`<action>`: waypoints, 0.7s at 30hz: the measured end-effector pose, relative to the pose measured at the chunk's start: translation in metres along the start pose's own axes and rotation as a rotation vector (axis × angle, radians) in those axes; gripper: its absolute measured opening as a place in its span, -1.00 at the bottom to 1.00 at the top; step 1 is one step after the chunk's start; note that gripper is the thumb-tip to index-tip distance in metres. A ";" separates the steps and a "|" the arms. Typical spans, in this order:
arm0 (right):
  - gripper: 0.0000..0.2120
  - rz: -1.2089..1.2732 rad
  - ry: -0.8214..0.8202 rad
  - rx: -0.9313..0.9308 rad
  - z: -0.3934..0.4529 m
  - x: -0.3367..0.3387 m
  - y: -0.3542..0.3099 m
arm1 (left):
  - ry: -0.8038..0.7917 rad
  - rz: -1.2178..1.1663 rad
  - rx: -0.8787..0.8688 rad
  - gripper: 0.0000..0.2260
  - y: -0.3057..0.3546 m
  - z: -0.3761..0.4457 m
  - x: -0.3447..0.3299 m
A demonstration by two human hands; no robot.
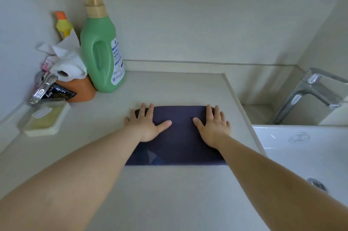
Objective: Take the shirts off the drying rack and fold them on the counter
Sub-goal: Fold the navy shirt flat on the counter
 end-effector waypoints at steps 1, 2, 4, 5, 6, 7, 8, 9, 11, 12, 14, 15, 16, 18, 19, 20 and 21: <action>-0.25 0.038 -0.024 -0.045 -0.001 0.003 0.003 | -0.005 -0.015 0.017 -0.10 -0.003 -0.003 0.003; -0.25 0.074 -0.041 -0.088 -0.003 0.007 0.007 | 0.017 -0.047 0.038 -0.10 -0.007 -0.008 0.007; -0.30 0.202 -0.036 -0.202 -0.008 0.019 0.016 | 0.142 -0.162 0.091 -0.11 -0.018 -0.022 0.012; -0.38 0.286 -0.006 -0.267 -0.011 0.029 0.018 | 0.206 -0.268 0.128 -0.13 -0.023 -0.029 0.015; -0.45 0.372 0.013 -0.329 -0.014 0.037 0.019 | 0.231 -0.393 0.172 -0.17 -0.028 -0.032 0.015; -0.50 0.441 -0.003 -0.375 -0.019 0.045 0.015 | 0.227 -0.509 0.213 -0.22 -0.034 -0.037 0.016; -0.55 0.490 -0.061 -0.405 -0.024 0.047 0.013 | 0.188 -0.589 0.250 -0.27 -0.036 -0.038 0.012; -0.58 0.534 -0.122 -0.427 -0.031 0.048 0.009 | 0.149 -0.647 0.273 -0.33 -0.037 -0.043 0.010; -0.60 0.637 -0.214 -0.476 -0.043 0.045 0.005 | 0.106 -0.736 0.289 -0.47 -0.038 -0.046 0.004; -0.59 0.698 -0.242 -0.512 -0.047 0.044 0.005 | 0.090 -0.775 0.292 -0.54 -0.037 -0.045 0.004; -0.55 0.826 -0.283 -0.590 -0.058 0.043 0.008 | 0.025 -0.838 0.288 -0.62 -0.032 -0.045 0.007; -0.53 0.887 -0.308 -0.616 -0.064 0.043 0.013 | -0.014 -0.858 0.285 -0.62 -0.027 -0.046 0.007; -0.53 0.943 -0.339 -0.622 -0.070 0.044 0.015 | -0.033 -0.875 0.280 -0.61 -0.022 -0.046 0.009; -0.55 1.040 -0.379 -0.622 -0.088 0.045 0.027 | -0.063 -0.889 0.231 -0.62 -0.009 -0.054 0.011; -0.57 1.085 -0.370 -0.613 -0.099 0.049 0.036 | -0.087 -0.906 0.198 -0.64 0.002 -0.060 0.013; -0.60 1.130 -0.349 -0.603 -0.108 0.054 0.045 | -0.106 -0.933 0.164 -0.65 0.012 -0.065 0.014; -0.61 1.174 -0.308 -0.601 -0.121 0.064 0.058 | -0.136 -0.950 0.122 -0.67 0.030 -0.074 0.017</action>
Point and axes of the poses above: each hand's wrist, its own z-axis towards the middle knuckle, its own x-axis out of the back of the hand, y = z × x, the point moved 3 cm from there along z, towards the middle knuckle, and after that the axes turned 4 degrees about y, right-handed, at the moved point
